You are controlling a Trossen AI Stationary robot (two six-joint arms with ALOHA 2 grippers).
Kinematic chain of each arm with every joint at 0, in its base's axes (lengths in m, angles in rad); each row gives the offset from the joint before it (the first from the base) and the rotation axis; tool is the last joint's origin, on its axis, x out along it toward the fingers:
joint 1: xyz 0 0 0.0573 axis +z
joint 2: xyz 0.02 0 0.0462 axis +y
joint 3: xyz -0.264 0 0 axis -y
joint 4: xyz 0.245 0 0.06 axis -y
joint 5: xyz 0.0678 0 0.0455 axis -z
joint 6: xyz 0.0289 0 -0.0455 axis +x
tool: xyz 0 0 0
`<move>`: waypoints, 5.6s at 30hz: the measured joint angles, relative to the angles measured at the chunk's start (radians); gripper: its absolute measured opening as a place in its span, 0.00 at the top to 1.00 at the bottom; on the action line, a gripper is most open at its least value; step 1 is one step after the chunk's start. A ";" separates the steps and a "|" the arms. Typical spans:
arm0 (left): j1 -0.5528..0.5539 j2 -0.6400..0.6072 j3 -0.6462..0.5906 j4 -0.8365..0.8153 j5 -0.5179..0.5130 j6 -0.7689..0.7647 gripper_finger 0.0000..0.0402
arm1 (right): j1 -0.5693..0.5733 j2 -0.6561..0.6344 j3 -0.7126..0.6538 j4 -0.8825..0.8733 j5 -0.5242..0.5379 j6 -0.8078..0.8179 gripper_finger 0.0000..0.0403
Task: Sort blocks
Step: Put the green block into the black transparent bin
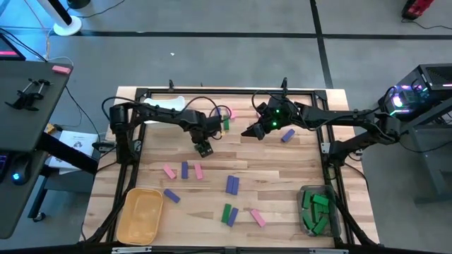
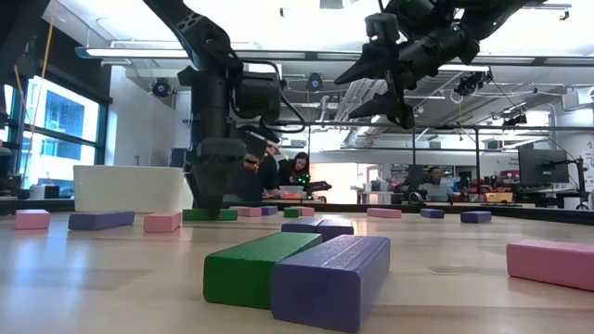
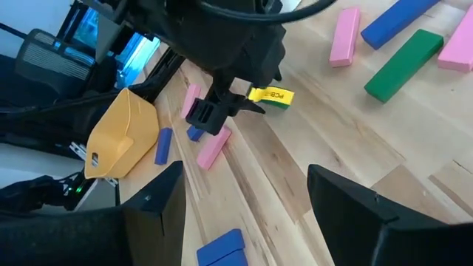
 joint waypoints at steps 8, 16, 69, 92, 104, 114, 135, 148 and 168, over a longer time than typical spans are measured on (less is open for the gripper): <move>0.002 0.010 0.021 -0.024 -0.008 0.042 0.76 | -0.006 -0.006 0.000 0.065 -0.115 0.095 0.46; 0.038 -0.026 0.180 0.024 -0.018 0.222 0.89 | -0.005 -0.102 0.000 0.182 -0.106 0.266 0.46; -0.086 -0.088 0.340 0.295 -0.079 0.425 0.83 | 0.062 0.017 0.001 0.074 0.209 0.466 0.96; 0.146 -0.323 0.144 0.362 0.174 0.266 0.43 | 0.064 -0.390 0.001 -0.555 -0.113 0.367 1.00; 0.128 -0.260 0.089 0.622 0.243 0.148 0.43 | 0.694 -0.437 -0.002 -0.885 -0.221 0.874 1.00; 0.123 -0.246 0.089 0.619 0.244 0.164 0.43 | 0.864 -0.432 -0.140 -0.853 -0.371 1.082 1.00; 0.145 -0.301 0.088 0.593 0.268 0.159 0.43 | 0.858 -0.432 -0.103 -0.598 -0.515 1.073 0.57; 0.249 -0.555 0.027 0.505 0.286 0.163 0.43 | 0.385 -0.190 -0.101 -0.211 -0.244 0.676 0.56; 0.170 -0.874 -0.322 0.585 0.217 -0.144 0.43 | -0.038 0.705 0.679 -0.397 0.118 -0.095 0.97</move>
